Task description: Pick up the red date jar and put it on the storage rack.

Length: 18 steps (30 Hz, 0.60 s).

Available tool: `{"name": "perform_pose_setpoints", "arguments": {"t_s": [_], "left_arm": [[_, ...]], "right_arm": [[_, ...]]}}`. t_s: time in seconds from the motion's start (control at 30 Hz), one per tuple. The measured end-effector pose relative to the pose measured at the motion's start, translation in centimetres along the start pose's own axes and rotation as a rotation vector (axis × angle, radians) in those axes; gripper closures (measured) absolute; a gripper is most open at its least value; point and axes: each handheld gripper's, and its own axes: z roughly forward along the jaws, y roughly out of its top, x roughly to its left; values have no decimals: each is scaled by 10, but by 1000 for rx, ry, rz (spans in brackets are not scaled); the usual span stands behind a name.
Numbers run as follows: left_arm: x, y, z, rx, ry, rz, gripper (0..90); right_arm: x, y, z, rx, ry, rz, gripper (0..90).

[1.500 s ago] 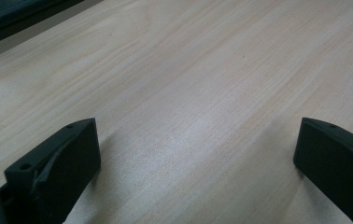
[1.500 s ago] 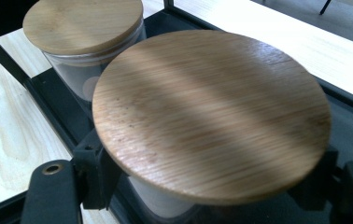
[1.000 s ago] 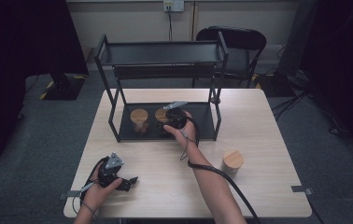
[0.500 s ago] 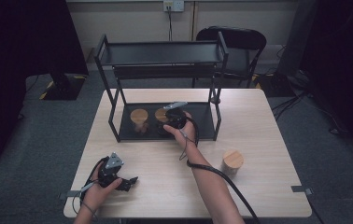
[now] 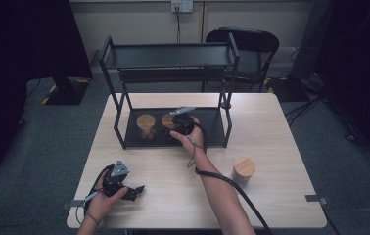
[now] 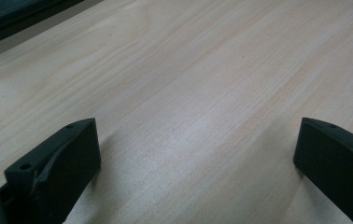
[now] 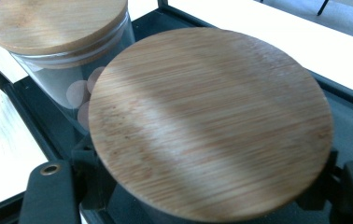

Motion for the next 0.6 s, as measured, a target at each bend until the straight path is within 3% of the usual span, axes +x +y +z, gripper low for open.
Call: {"name": "perform_pose_setpoints", "arguments": {"t_s": [0.17,0.33,0.43,0.6], "left_arm": [[0,0,0,0,0,0,2],[0,0,0,0,0,0,2],[0,0,0,0,0,0,2],[0,0,0,0,0,0,2]], "right_arm": [[1,1,0,6,-5,9,240],[-2,2,-1,10,7,65,158],[-3,5,-3,25,5,65,92],[-6,6,-11,29,6,68,66]]}}
